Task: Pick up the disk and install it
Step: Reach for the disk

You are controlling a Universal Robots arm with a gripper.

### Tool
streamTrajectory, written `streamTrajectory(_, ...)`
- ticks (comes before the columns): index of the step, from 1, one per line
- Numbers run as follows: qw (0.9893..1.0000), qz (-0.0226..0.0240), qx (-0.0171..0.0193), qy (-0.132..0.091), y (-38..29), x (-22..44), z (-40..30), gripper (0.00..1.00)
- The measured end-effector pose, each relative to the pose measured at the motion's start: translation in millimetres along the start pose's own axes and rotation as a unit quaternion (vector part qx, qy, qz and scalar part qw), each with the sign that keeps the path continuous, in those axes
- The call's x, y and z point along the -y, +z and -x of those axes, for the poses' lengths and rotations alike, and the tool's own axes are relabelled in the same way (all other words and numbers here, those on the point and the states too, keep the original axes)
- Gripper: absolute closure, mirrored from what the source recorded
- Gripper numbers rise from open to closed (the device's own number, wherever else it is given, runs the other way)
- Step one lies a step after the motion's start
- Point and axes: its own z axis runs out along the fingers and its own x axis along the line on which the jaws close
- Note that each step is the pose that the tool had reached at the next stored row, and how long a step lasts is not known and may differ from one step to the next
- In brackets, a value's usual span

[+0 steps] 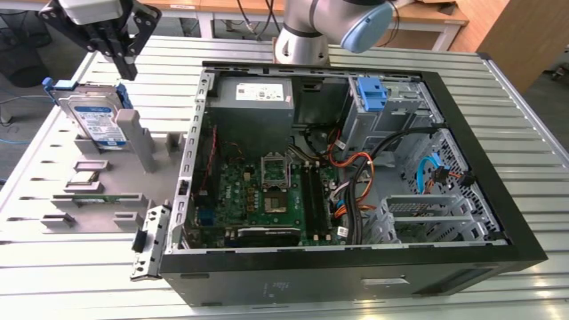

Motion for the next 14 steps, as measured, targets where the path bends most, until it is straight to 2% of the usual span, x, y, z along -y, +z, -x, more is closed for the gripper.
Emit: streamTrajectory(14, 1.0000, 0.0000, 0.0000, 0.000, 0.0, 0.3, -4.0, 0.89)
